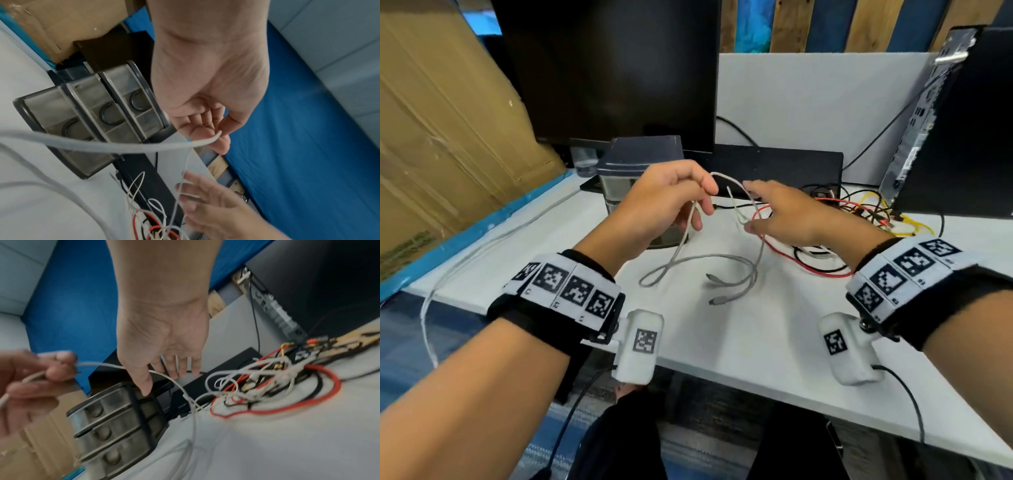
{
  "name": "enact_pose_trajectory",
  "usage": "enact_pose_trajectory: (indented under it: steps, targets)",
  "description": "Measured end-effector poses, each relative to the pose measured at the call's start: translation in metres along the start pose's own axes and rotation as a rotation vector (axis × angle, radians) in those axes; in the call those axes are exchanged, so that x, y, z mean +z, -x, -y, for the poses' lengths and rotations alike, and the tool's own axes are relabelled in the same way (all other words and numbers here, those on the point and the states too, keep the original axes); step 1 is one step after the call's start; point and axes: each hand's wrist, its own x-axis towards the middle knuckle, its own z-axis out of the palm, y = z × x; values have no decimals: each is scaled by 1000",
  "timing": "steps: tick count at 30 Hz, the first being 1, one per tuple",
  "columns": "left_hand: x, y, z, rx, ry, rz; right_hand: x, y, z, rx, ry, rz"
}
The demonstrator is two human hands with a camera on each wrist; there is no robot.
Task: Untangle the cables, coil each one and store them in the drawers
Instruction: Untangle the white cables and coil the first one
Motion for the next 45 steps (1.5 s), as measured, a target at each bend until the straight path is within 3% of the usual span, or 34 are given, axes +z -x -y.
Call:
enact_pose_trajectory:
  steps: [2,8,15,20,23,25,28,31,40,45]
  targets:
    - [-5,9,-4,31,8,8,17,-2,11,-16,-107,46]
    - [-19,42,-12,123,94,-68,38,10,44,1,-556,-74]
    - [-25,93,-8,179,253,-108,39,41,87,-146,-679,-216]
    - [-45,111,-8,174,230,-102,34,69,115,-239,-751,-107]
    - [-50,120,0,84,141,-122,41,80,123,-265,-794,25]
    - [-51,131,5,-7,89,-67,46,87,123,-276,-794,115]
    - [-56,154,4,-107,114,164,54,98,116,-314,-790,209]
    - [-59,167,-4,-48,54,337,65,105,107,-344,-839,208]
    - [-18,144,23,-147,-306,171,74,119,82,-260,-901,39]
    - [11,135,18,-194,-198,82,86,123,86,-228,-1089,-59]
